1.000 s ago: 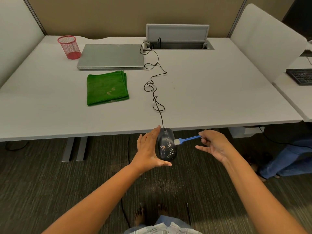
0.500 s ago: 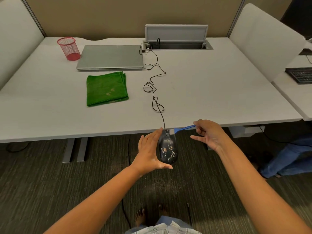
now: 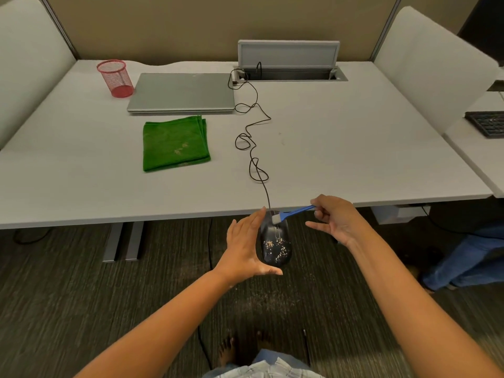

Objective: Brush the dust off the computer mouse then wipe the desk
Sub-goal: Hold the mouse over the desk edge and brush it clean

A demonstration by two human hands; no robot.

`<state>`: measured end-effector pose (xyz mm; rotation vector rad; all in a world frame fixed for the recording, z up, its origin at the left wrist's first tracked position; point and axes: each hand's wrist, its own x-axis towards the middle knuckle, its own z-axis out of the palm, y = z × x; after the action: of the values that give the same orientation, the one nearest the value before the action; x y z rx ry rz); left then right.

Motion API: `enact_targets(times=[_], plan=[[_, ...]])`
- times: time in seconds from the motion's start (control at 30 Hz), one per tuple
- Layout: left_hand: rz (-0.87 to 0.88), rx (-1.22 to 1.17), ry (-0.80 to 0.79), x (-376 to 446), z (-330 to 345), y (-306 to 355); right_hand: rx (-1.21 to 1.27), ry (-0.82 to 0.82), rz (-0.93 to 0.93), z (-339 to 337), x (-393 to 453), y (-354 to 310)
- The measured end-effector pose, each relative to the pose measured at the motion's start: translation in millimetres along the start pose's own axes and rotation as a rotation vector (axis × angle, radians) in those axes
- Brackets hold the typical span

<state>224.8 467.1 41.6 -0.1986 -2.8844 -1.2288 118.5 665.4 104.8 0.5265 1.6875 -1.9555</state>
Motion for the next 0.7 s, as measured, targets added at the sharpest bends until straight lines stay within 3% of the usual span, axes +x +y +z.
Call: enact_targets(times=[0.2,0.7], plan=[[0.005,0.015,-0.010,-1,1,-1,-0.022,0.060,-0.044,-3,2,-2],[0.033,0.042,-0.039,-1,4,-9,-0.221,0.025,-0.143,18,-4,-14]])
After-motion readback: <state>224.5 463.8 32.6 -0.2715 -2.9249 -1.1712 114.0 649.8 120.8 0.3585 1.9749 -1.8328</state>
